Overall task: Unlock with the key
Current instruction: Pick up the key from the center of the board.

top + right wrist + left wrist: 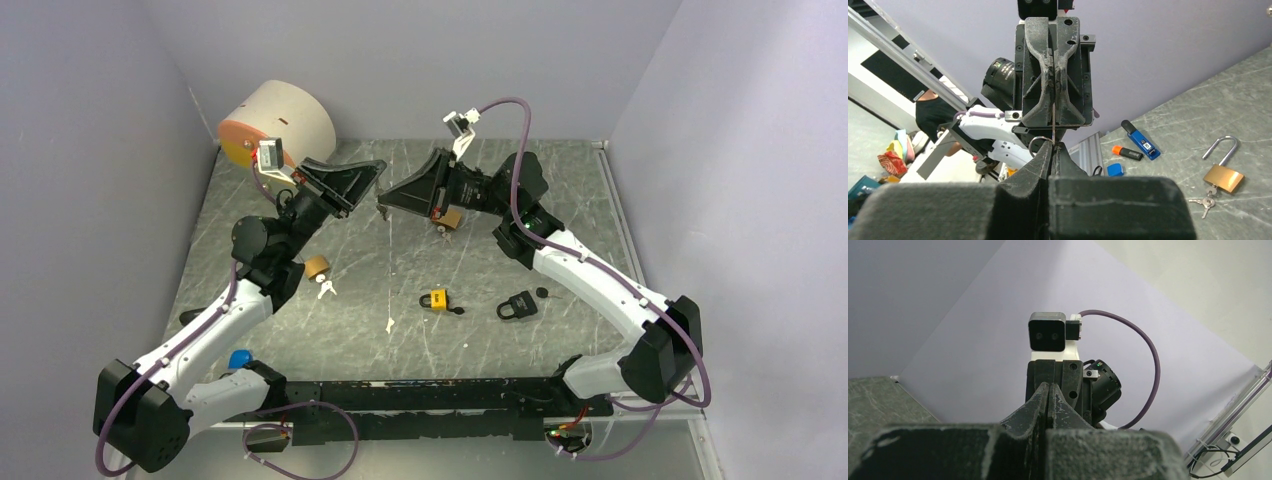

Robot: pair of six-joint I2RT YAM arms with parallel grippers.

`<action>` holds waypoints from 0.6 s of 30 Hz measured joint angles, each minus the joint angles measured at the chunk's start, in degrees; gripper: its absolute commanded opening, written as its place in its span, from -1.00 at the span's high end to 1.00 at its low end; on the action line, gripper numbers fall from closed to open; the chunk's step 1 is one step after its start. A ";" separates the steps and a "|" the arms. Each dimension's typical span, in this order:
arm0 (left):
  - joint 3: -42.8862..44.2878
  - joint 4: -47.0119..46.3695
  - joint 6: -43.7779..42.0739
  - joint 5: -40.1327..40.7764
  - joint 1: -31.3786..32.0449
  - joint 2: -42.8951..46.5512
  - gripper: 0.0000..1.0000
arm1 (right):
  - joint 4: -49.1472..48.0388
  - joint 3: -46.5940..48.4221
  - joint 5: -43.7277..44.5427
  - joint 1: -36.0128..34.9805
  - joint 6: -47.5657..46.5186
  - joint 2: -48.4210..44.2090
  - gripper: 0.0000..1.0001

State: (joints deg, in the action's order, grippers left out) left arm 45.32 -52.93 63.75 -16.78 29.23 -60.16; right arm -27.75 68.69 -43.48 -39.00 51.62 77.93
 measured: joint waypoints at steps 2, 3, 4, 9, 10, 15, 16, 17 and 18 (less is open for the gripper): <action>0.00 0.04 0.00 0.04 0.00 0.00 0.95 | 0.31 0.00 0.42 0.00 -0.04 -0.02 1.00; 0.00 0.07 0.00 0.11 0.00 0.00 0.95 | 0.35 0.00 0.61 -0.02 -0.07 -0.02 1.00; 0.00 0.07 0.00 0.15 0.00 0.00 0.95 | 0.39 0.00 0.85 -0.07 -0.09 -0.02 0.87; -0.39 0.13 0.00 0.31 0.00 0.22 0.95 | 0.72 0.02 1.49 -0.15 -0.22 -0.04 0.48; -0.50 0.15 0.02 0.31 0.00 0.26 0.95 | 0.74 0.02 1.62 -0.15 -0.37 -0.04 0.47; -1.07 0.26 0.20 0.74 0.00 0.33 0.95 | 0.66 0.02 1.68 -0.15 -0.44 -0.07 0.53; -1.09 0.35 0.24 0.83 0.00 0.33 0.95 | 0.61 0.02 1.66 -0.15 -0.42 -0.07 0.56; -1.09 0.44 0.31 0.90 0.00 0.33 0.95 | 0.50 0.02 1.66 -0.15 -0.39 -0.07 0.59; -1.09 0.46 0.42 1.05 0.00 0.33 0.95 | 0.33 0.02 1.66 -0.15 -0.37 -0.07 0.63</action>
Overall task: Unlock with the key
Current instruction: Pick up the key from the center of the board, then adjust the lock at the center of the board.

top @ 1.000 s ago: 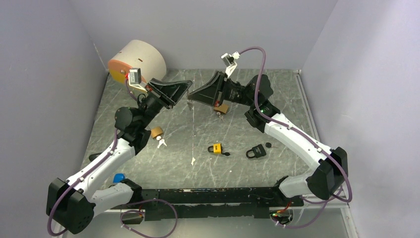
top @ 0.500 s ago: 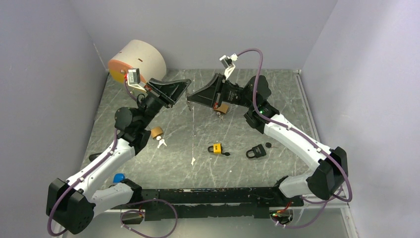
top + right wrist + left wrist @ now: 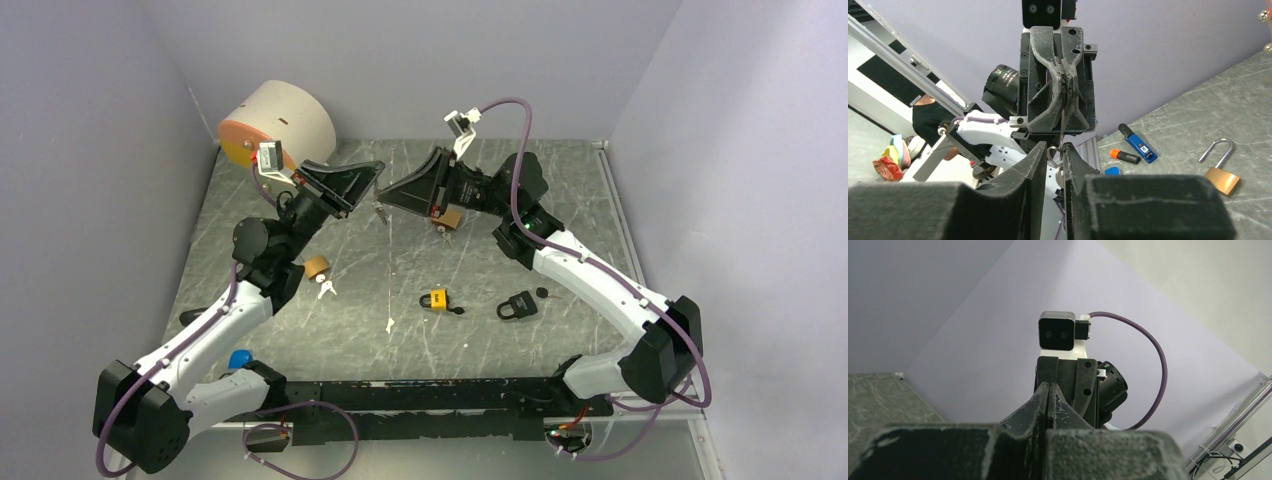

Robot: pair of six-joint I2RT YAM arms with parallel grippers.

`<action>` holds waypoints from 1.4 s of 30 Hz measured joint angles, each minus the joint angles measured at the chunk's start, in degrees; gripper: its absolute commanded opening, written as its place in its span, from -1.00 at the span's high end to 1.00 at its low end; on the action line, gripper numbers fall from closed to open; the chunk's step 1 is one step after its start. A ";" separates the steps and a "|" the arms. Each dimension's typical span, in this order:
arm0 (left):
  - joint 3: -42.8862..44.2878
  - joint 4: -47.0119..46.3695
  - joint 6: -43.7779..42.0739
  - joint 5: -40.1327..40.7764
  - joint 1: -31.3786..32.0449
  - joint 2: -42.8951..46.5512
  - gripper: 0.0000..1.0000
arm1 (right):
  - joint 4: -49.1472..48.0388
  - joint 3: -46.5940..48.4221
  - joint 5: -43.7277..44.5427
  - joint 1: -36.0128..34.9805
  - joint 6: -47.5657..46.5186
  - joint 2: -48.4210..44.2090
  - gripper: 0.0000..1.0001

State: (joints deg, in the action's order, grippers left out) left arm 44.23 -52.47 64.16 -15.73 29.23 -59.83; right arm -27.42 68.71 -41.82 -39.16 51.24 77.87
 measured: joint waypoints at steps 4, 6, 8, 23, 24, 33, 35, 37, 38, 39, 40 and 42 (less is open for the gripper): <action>0.00 -0.07 0.17 0.17 0.00 0.00 0.95 | -0.28 0.00 0.00 0.00 0.24 0.00 0.79; 0.00 -0.24 0.24 0.17 0.00 0.02 0.95 | -0.28 0.00 0.02 0.00 0.33 0.00 0.85; 0.00 -0.44 0.44 0.17 0.00 0.00 0.95 | -0.28 0.00 0.02 0.00 0.37 0.00 0.91; 0.00 -0.33 1.29 0.66 0.24 0.00 0.95 | -0.02 0.13 1.29 0.00 0.63 0.26 1.00; 0.00 -0.33 1.33 0.68 0.24 0.00 0.95 | -0.17 0.13 1.22 0.00 0.81 0.35 1.00; 0.00 2.82 1.31 2.27 0.28 1.14 -0.32 | -0.79 -0.02 1.20 0.00 0.55 0.74 1.00; -0.02 6.43 0.39 3.76 0.28 2.97 -0.58 | 0.28 -0.87 1.90 0.00 -0.48 0.15 1.00; 0.00 12.59 -0.83 6.25 0.28 6.34 -0.64 | 2.60 -3.15 2.95 0.20 -1.97 -1.53 1.00; 0.17 16.55 -1.66 7.80 0.28 8.37 -0.65 | 3.91 -4.24 3.41 0.37 -2.64 -2.43 1.00; 0.61 20.50 -2.40 9.11 0.28 10.10 -0.66 | 5.46 -5.64 4.20 0.68 -3.52 -3.72 1.00; 2.01 26.93 -3.67 10.97 0.33 12.15 -0.67 | 7.96 -7.61 5.27 1.20 -4.66 -5.57 1.00; 5.79 37.99 -5.73 14.23 0.37 14.71 -0.67 | 12.66 -10.82 7.56 2.67 -6.58 -9.16 1.00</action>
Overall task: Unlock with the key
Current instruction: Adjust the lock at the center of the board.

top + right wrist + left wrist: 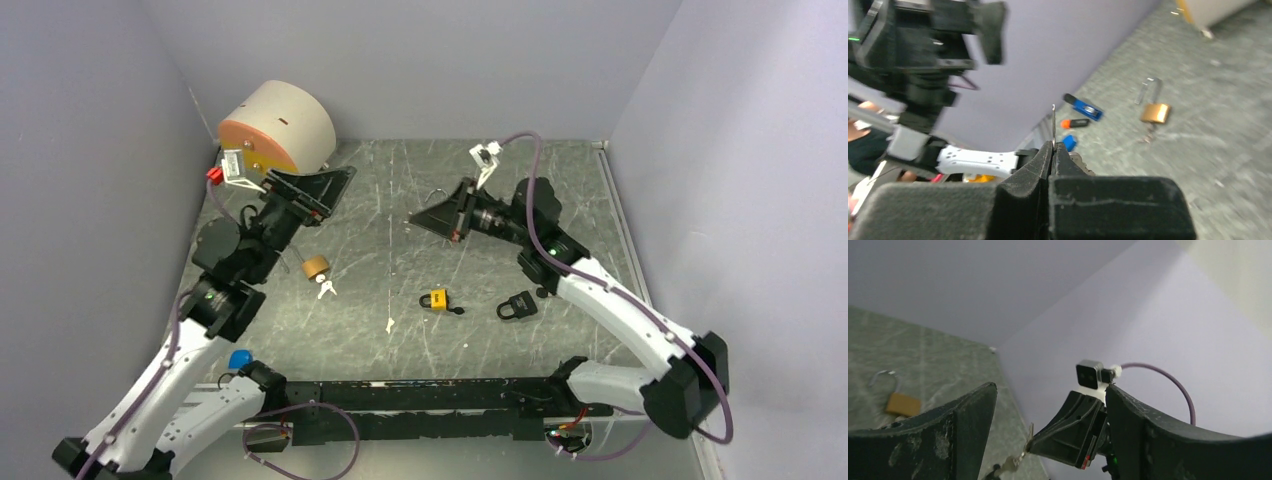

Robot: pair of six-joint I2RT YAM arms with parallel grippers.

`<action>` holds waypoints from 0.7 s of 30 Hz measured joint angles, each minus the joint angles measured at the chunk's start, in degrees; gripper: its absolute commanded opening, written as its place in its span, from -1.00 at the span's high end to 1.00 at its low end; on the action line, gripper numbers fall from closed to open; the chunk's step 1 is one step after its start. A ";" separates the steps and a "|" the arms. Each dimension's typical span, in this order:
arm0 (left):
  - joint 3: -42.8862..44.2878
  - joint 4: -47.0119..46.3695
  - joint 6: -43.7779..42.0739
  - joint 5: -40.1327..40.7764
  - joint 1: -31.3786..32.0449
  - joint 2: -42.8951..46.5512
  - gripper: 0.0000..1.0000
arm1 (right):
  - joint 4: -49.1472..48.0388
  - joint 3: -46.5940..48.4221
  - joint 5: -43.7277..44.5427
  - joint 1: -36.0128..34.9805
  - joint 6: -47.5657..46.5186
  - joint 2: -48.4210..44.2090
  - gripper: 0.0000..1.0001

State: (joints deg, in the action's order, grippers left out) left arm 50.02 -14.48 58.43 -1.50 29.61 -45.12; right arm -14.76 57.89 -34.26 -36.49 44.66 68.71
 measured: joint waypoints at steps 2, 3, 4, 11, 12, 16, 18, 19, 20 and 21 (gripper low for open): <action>3.85 9.31 -1.20 2.38 0.02 0.83 -0.64 | 4.94 -3.19 2.69 1.97 -1.88 -4.00 1.00; 5.79 14.40 -1.75 3.28 0.02 1.05 -0.62 | 7.56 -4.90 4.07 3.28 -2.75 -6.25 1.00; 6.80 17.49 -1.77 3.67 0.04 1.01 -0.59 | 9.86 -6.12 5.27 4.28 -3.34 -8.04 1.00; 5.38 35.56 9.31 4.87 6.43 -10.05 -0.51 | 27.32 -13.94 15.39 14.38 -6.62 -19.58 1.00; 4.37 36.81 11.91 4.87 8.41 -13.11 -0.52 | 29.44 -14.62 16.68 15.45 -6.84 -20.35 1.00; 2.32 41.55 21.62 4.90 15.65 -24.28 -0.57 | 35.80 -16.55 19.80 17.92 -7.48 -21.44 1.00; 3.23 42.86 26.67 4.81 18.56 -28.96 -0.62 | 38.36 -17.35 21.09 18.45 -7.74 -21.77 1.00; 4.33 43.80 28.68 4.81 19.65 -31.08 -0.63 | 39.43 -17.59 21.86 18.53 -7.82 -21.94 1.00; 5.90 44.61 31.15 4.81 20.76 -33.62 -0.64 | 40.52 -17.75 22.43 18.62 -7.98 -22.23 1.00; 7.48 45.03 33.29 4.83 21.73 -36.00 -0.66 | 41.33 -17.77 23.02 18.64 -8.20 -22.56 1.00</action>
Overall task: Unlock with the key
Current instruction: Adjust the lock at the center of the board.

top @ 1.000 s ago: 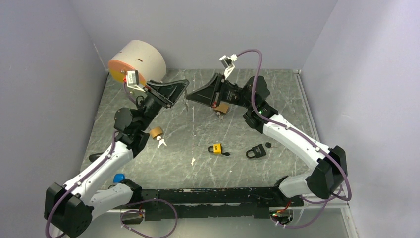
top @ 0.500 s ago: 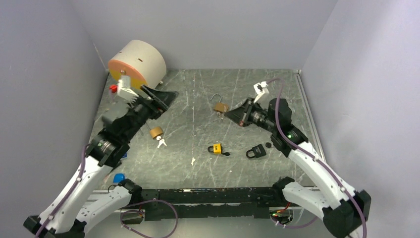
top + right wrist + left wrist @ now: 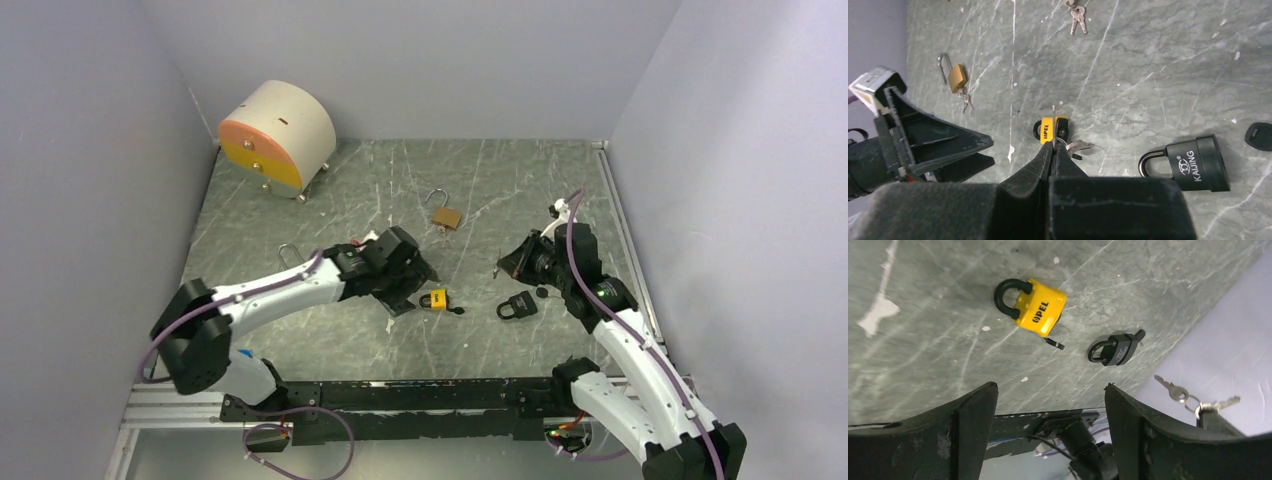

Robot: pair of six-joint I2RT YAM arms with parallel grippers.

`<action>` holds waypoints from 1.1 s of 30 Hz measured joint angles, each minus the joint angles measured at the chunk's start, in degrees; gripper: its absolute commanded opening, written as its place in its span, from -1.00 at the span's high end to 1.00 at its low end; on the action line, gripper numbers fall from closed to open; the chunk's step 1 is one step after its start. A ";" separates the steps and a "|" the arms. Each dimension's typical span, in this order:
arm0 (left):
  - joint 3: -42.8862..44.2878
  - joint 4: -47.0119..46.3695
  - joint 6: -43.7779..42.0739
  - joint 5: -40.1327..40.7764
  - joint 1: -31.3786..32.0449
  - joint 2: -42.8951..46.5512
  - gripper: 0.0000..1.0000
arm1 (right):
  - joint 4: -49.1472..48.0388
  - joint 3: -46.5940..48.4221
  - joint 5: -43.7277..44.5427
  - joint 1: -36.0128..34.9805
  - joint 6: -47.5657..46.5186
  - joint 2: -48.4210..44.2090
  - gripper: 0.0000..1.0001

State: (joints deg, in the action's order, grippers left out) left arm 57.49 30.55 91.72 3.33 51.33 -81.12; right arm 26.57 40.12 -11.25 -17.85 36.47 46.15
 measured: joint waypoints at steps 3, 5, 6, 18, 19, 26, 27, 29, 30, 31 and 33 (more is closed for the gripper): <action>2.99 0.31 5.68 0.00 1.97 -5.29 -0.69 | 1.18 -0.02 1.36 0.07 -0.74 -1.51 1.00; 3.54 0.17 9.16 -0.11 2.69 -8.22 -0.75 | 1.73 -0.02 1.97 0.11 -1.27 -2.69 1.00; 3.56 0.17 10.45 -0.15 2.84 -9.29 -0.76 | 2.14 -0.02 2.05 0.15 -1.57 -3.34 1.00; 7.43 0.55 25.24 0.17 3.52 -22.16 -0.81 | 6.03 -0.81 3.04 0.15 -5.27 -9.14 1.00; 8.50 0.85 25.66 0.26 3.52 -22.91 -0.81 | 6.21 -0.83 3.30 0.17 -5.53 -9.11 1.00; 14.05 5.14 26.67 2.51 3.50 -26.75 -0.70 | 6.88 -1.01 4.31 0.20 -6.97 -8.79 1.00; 15.23 6.43 26.69 2.58 3.41 -27.54 -0.64 | 6.88 -1.07 4.55 0.20 -7.02 -8.83 1.00; 17.84 9.62 26.71 2.60 3.10 -29.09 -0.53 | 6.93 -1.31 5.05 0.20 -7.15 -8.92 1.00; 19.47 11.67 26.69 2.58 2.97 -29.94 -0.43 | 6.99 -1.44 5.25 0.20 -7.28 -9.01 1.00; 20.98 13.55 26.58 2.58 2.86 -30.73 -0.35 | 7.10 -1.53 5.40 0.20 -7.37 -9.09 1.00; 25.92 18.84 25.81 2.62 2.71 -33.48 -0.26 | 7.30 -1.68 5.73 0.20 -7.48 -9.22 1.00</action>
State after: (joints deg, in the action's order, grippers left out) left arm 83.42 49.39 117.54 5.96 54.04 -114.61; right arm 33.87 38.44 -5.52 -17.65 28.99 36.93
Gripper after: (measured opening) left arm 0.706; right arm 0.010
